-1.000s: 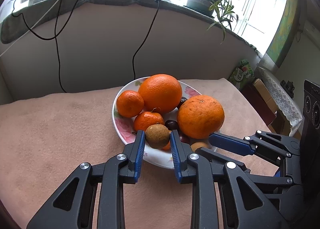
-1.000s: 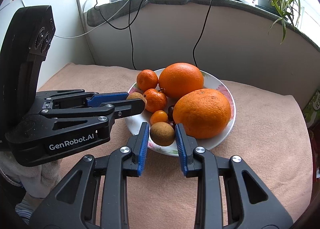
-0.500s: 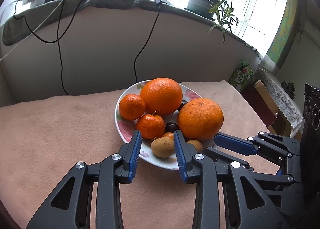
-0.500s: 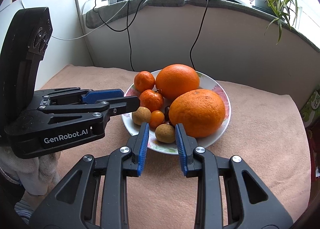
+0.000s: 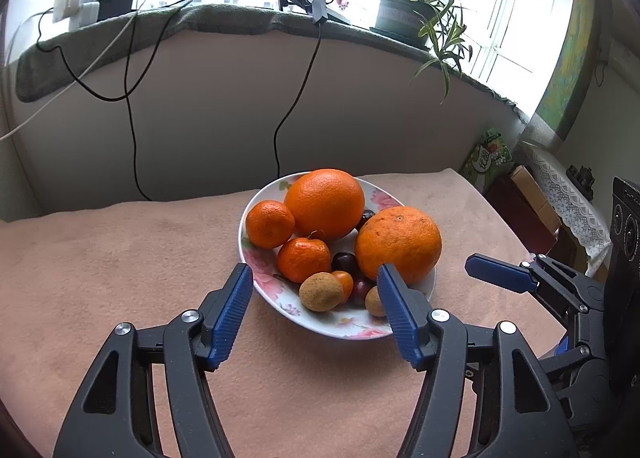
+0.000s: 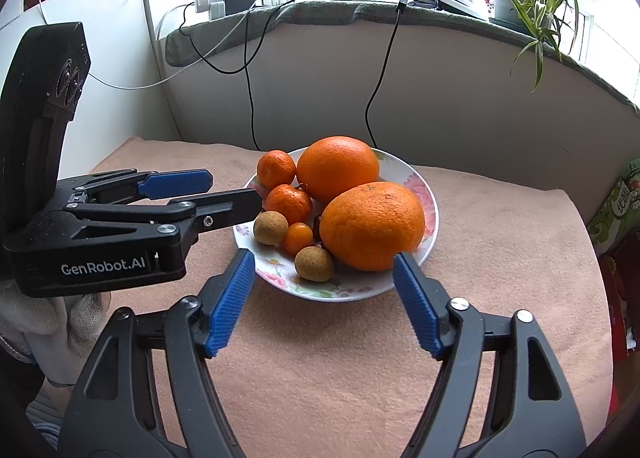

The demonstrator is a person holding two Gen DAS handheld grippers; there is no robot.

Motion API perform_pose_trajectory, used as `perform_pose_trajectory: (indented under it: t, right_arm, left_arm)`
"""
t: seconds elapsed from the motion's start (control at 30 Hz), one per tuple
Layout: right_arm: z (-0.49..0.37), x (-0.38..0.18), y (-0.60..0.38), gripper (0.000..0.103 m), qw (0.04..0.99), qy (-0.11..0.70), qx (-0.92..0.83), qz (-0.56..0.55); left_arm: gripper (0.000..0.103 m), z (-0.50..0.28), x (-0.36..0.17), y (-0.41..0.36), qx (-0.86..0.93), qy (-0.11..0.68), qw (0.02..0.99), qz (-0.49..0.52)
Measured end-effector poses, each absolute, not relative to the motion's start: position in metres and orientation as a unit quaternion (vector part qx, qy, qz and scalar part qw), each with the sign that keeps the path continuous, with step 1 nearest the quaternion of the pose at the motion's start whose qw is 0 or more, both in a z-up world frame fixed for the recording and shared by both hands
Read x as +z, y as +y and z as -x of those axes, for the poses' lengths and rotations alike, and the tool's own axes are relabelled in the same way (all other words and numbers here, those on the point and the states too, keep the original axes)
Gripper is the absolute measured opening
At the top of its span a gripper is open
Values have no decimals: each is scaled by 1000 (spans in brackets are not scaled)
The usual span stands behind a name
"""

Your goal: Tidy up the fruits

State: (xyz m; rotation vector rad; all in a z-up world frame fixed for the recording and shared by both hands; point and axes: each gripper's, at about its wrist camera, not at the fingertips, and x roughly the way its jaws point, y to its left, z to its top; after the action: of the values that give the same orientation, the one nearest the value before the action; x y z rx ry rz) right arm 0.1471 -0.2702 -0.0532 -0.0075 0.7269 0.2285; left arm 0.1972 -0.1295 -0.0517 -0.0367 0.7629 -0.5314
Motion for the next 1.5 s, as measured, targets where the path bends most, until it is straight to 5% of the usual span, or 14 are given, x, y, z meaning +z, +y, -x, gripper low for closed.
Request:
perform_pose_trajectory:
  t: [0.8,0.93,1.5]
  right_arm:
    - [-72,-13,-300,90,947,308,84,-41]
    - [-53,-5,-303,91,951,297,69,-40]
    - [4,-2,-311,96,960,276,23,-51]
  left_arm:
    - [69,-96,-8,-89,-208,300,931,2]
    - [81,-72,0,-81,-194,282,940,0]
    - [81,-12,3,-72,-148,271,951,-2]
